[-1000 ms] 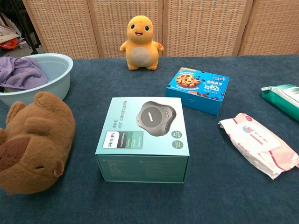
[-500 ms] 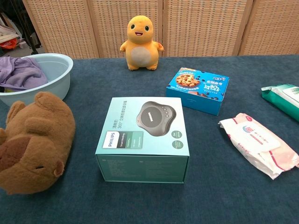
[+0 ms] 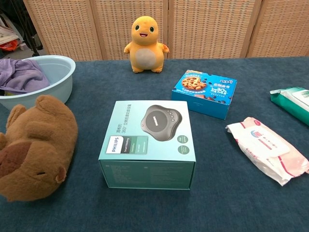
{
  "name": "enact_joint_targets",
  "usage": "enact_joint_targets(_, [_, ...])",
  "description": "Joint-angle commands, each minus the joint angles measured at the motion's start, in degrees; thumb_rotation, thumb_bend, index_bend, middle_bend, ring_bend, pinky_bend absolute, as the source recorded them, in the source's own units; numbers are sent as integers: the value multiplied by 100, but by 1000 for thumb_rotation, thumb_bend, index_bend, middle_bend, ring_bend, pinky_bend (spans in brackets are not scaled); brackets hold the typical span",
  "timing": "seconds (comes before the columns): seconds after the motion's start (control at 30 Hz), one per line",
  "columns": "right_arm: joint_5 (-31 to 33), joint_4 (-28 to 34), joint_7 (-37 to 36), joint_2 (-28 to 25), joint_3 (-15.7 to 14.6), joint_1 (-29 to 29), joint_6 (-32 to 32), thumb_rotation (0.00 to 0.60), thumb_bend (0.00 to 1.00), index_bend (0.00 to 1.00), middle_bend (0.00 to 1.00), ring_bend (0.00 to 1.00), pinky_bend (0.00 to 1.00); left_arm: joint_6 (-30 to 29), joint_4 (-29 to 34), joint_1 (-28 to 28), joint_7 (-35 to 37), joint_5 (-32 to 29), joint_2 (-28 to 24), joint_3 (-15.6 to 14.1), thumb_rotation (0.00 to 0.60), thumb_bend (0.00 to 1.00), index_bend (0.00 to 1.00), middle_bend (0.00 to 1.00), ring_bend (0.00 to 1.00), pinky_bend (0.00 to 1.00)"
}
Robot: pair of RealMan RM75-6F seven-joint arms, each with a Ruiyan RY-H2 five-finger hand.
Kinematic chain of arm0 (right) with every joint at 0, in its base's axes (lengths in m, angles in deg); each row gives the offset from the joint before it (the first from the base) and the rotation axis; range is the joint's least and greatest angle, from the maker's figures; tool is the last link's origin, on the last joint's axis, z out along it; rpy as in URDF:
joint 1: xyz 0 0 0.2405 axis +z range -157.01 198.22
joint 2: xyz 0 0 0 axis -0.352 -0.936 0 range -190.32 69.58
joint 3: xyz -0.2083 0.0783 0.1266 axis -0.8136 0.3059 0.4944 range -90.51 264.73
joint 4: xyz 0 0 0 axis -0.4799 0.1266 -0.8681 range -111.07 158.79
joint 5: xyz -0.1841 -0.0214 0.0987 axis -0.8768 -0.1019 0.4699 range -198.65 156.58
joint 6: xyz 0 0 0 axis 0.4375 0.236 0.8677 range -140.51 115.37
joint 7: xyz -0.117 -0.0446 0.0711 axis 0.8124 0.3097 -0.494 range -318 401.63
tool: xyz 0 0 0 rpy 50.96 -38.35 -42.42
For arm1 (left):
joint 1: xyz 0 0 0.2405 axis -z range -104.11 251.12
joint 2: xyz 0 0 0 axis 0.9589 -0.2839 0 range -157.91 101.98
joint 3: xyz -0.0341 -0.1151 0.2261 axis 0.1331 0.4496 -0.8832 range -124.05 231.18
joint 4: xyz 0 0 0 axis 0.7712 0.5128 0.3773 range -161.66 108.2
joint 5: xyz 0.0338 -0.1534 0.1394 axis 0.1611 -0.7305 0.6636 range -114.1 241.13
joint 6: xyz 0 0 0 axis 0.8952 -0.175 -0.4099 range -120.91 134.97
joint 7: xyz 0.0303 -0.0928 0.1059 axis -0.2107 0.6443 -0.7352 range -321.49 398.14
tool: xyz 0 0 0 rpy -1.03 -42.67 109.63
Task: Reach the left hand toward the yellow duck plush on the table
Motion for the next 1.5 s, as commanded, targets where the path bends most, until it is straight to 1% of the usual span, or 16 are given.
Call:
enact_joint_targets(0.03, [187, -100, 39, 55, 62, 87, -200, 600, 0, 0, 0, 0, 0, 1132, -150, 1416, -751, -1764, -93, 671, 600, 974, 0, 1000, 1000, 1000])
enact_joint_targets(0.07, [272, -148, 48, 76, 85, 119, -288, 600, 0, 0, 0, 0, 0, 1286, -379, 1684, -877, -2071, 40, 697, 600, 992, 0, 1000, 1000, 1000])
enact_joint_targets(0.13, [379, -209, 54, 101, 113, 158, -398, 600, 0, 0, 0, 0, 0, 1395, -777, 2033, -1099, -2405, 279, 664, 600, 997, 0, 1000, 1000, 1000])
enact_joint_targets(0.17, [472, -259, 63, 117, 133, 182, -485, 600, 0, 0, 0, 0, 0, 1632, -1039, 2266, -1128, -2700, 457, 655, 600, 995, 0, 1000, 1000, 1000])
enact_joint_targets(0.27, [584, -315, 77, 137, 157, 209, -584, 600, 0, 0, 0, 0, 0, 2050, -1402, 2554, -1088, -3058, 651, 639, 600, 986, 0, 1000, 1000, 1000])
enact_joint_targets(0.33, [750, -397, 89, 160, 189, 234, -719, 600, 0, 0, 0, 0, 0, 2630, -1896, 2870, -972, -3291, 961, 585, 600, 982, 0, 1000, 1000, 1000])
enact_joint_targets(0.37, [884, -469, 102, 178, 225, 263, -830, 600, 0, 0, 0, 0, 0, 3003, -2435, 3127, -884, -3345, 1291, 548, 600, 981, 0, 1000, 1000, 1000])
enact_joint_targets(0.47, [1057, -578, 111, 209, 274, 297, -956, 600, 0, 0, 0, 0, 0, 3467, -3377, 3501, -689, -3226, 1859, 483, 600, 980, 0, 1000, 1000, 1000])
enact_joint_targets(0.6, [1209, -677, 101, 225, 313, 316, -1059, 600, 0, 0, 0, 0, 0, 3835, -4322, 3850, -449, -3001, 2457, 443, 600, 980, 0, 1000, 1000, 1000])
enact_joint_targets(0.7, [1288, -742, 85, 235, 332, 317, -1098, 600, 0, 0, 0, 0, 0, 4118, -5007, 4109, -214, -2821, 2883, 474, 600, 981, 0, 1000, 1000, 1000])
enact_joint_targets(0.83, [1353, -747, 31, 220, 347, 314, -1144, 600, 0, 0, 0, 0, 0, 4460, -5514, 4337, 65, -2646, 3212, 538, 600, 981, 0, 1000, 1000, 1000])
enact_joint_targets(0.9, [1385, -759, 8, 203, 354, 311, -1164, 600, 0, 0, 0, 0, 0, 4510, -5649, 4417, 236, -2485, 3337, 604, 600, 982, 0, 1000, 1000, 1000])
enact_joint_targets(1.03, [1458, -794, -54, 177, 376, 301, -1202, 600, 0, 0, 0, 0, 0, 4640, -5877, 4550, 445, -2211, 3479, 617, 600, 982, 0, 1000, 1000, 1000])
enact_joint_targets(1.3, [1518, -861, -20, 194, 389, 292, -1193, 600, 0, 0, 0, 0, 0, 4998, -6692, 4939, 834, -2062, 3810, 673, 600, 981, 0, 1000, 1000, 1000])
enact_joint_targets(1.37, [1553, -867, -8, 194, 397, 288, -1204, 600, 0, 0, 0, 0, 0, 5132, -6846, 5026, 939, -2050, 3863, 688, 600, 979, 0, 1000, 1000, 1000])
enact_joint_targets(1.5, [1564, -857, 5, 188, 401, 284, -1194, 600, 0, 0, 0, 0, 0, 5217, -6909, 5083, 1120, -1951, 3901, 731, 600, 978, 0, 1000, 1000, 1000])
